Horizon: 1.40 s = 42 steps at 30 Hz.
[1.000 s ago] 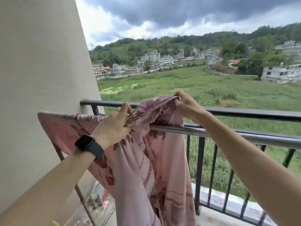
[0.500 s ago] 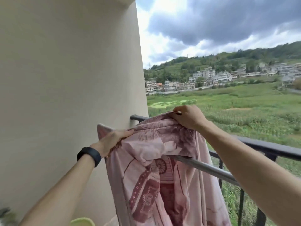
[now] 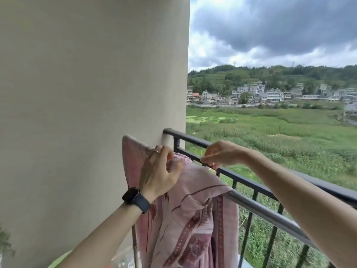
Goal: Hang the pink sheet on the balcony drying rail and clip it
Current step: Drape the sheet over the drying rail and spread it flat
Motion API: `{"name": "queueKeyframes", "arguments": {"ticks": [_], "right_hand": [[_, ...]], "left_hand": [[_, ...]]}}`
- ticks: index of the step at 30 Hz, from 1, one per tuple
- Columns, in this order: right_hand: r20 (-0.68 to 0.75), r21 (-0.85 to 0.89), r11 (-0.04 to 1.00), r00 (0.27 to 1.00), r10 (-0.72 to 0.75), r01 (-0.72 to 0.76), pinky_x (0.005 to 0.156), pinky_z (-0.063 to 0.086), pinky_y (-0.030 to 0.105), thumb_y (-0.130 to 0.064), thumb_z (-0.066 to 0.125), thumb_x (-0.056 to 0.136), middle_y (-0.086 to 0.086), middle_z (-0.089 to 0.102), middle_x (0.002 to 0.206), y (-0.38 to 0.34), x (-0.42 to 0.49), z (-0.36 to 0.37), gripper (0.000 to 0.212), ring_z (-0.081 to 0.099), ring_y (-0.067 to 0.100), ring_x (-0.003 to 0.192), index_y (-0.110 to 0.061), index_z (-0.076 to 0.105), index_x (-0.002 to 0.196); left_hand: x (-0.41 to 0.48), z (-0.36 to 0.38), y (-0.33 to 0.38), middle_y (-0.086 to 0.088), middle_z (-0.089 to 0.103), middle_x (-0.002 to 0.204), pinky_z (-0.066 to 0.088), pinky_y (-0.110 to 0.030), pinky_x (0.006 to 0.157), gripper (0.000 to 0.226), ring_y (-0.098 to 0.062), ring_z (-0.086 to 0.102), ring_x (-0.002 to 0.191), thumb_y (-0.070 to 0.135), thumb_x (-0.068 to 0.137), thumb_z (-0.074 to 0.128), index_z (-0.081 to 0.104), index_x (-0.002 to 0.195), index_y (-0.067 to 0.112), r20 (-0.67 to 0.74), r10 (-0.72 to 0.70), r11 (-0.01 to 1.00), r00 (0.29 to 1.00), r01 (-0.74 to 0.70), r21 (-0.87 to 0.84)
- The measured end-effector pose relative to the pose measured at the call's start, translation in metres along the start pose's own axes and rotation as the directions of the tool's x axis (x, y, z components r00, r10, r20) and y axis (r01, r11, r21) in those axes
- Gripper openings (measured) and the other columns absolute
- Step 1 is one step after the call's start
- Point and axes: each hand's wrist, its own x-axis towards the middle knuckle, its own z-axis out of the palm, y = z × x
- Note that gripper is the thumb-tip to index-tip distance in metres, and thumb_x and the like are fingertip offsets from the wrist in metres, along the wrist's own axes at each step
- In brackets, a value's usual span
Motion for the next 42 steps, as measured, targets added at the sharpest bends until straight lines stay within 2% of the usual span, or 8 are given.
{"name": "queueKeyframes", "arguments": {"ticks": [7, 14, 22, 26, 32, 36, 39, 42], "right_hand": [[0.27, 0.029, 0.987, 0.952, 0.142, -0.155, 0.08, 0.061, 0.044, -0.028, 0.09, 0.067, 0.002, 0.053, 0.138, -0.004, -0.067, 0.007, 0.097, 0.06, 0.024, 0.114, -0.034, 0.032, 0.145], [-0.04, -0.142, 0.989, 0.999, 0.03, -0.035, 0.068, 0.047, 0.029, -0.045, 0.067, 0.088, -0.003, 0.065, 0.112, 0.012, -0.097, 0.036, 0.03, 0.061, 0.015, 0.096, -0.031, 0.058, 0.113], [-0.362, -0.079, 0.997, 0.932, -0.03, 0.002, 0.049, 0.046, 0.026, -0.041, 0.051, 0.099, 0.003, 0.071, 0.089, 0.019, -0.094, 0.059, 0.01, 0.063, 0.017, 0.064, -0.033, 0.056, 0.094], [-0.427, 0.127, 0.99, 0.904, -0.001, 0.061, 0.07, 0.056, 0.048, -0.039, 0.041, 0.103, 0.011, 0.068, 0.092, 0.011, -0.072, 0.046, 0.022, 0.064, 0.029, 0.076, -0.02, 0.05, 0.112], [-0.276, 0.532, 0.837, 0.961, 0.029, 0.128, 0.084, 0.059, 0.042, -0.038, 0.055, 0.098, 0.007, 0.069, 0.103, -0.001, -0.018, 0.006, 0.029, 0.069, 0.027, 0.09, -0.015, 0.064, 0.111], [-0.089, 0.567, 0.822, 0.99, 0.111, -0.041, 0.081, 0.06, 0.04, -0.035, 0.065, 0.091, 0.012, 0.074, 0.097, 0.003, 0.022, -0.018, 0.027, 0.072, 0.029, 0.089, -0.012, 0.072, 0.104], [0.148, 0.58, 0.793, 0.981, 0.124, -0.187, 0.091, 0.055, 0.054, -0.034, 0.072, 0.083, 0.019, 0.073, 0.104, 0.008, 0.052, -0.034, 0.043, 0.069, 0.041, 0.102, -0.004, 0.07, 0.114], [0.09, 0.564, 0.809, 0.987, 0.136, -0.163, 0.086, 0.059, 0.045, -0.039, 0.078, 0.079, 0.017, 0.073, 0.107, 0.007, 0.092, -0.028, 0.041, 0.071, 0.036, 0.098, -0.012, 0.074, 0.11]], "left_hand": [[-0.051, 0.041, 0.048, 0.001, 0.061, 0.085, 0.048, -0.039, 0.071, 0.058, -0.022, 0.059, 0.082, 0.079, 0.079, 0.048, 0.057, 0.089, 0.023, 0.232, 0.207, 0.866, 0.95, -0.288, 0.408], [-0.051, 0.023, 0.047, 0.004, 0.067, 0.097, 0.054, -0.038, 0.074, 0.02, -0.025, 0.066, 0.09, 0.039, 0.09, 0.053, 0.055, 0.105, 0.026, 0.39, 0.013, 0.954, 0.921, -0.128, 0.27], [-0.027, 0.008, 0.056, 0.008, 0.071, 0.086, 0.053, -0.032, 0.079, 0.014, -0.013, 0.066, 0.083, 0.021, 0.085, 0.063, 0.066, 0.098, 0.025, 0.553, -0.137, 0.988, 0.822, 0.156, 0.012], [0.006, 0.002, 0.048, 0.007, 0.066, 0.081, 0.045, -0.029, 0.079, 0.026, -0.012, 0.058, 0.079, 0.004, 0.091, 0.048, 0.069, 0.085, 0.019, 0.49, -0.273, 0.867, 0.828, 0.433, -0.248], [0.059, -0.012, 0.027, -0.013, 0.065, 0.091, 0.047, -0.038, 0.08, 0.014, -0.031, 0.06, 0.092, 0.02, 0.078, 0.052, 0.065, 0.075, 0.016, 0.553, -0.391, 0.607, 0.736, 0.658, -0.446], [0.07, -0.02, 0.009, 0.004, 0.063, 0.095, 0.047, -0.033, 0.075, 0.052, -0.013, 0.062, 0.086, 0.066, 0.073, 0.069, 0.048, 0.105, 0.031, 0.524, -0.082, 0.976, 0.848, 0.175, -0.131], [0.076, -0.029, -0.003, 0.013, 0.059, 0.097, 0.047, -0.022, 0.082, 0.051, 0.0, 0.058, 0.087, 0.048, 0.073, 0.079, 0.045, 0.111, 0.046, 0.554, 0.096, 0.995, 0.827, -0.092, -0.035], [0.091, -0.032, -0.029, 0.019, 0.066, 0.087, 0.029, 0.003, 0.076, 0.017, 0.014, 0.055, 0.081, 0.048, 0.082, 0.073, 0.06, 0.093, 0.05, 0.44, 0.057, 0.994, 0.896, -0.092, 0.06]]}}
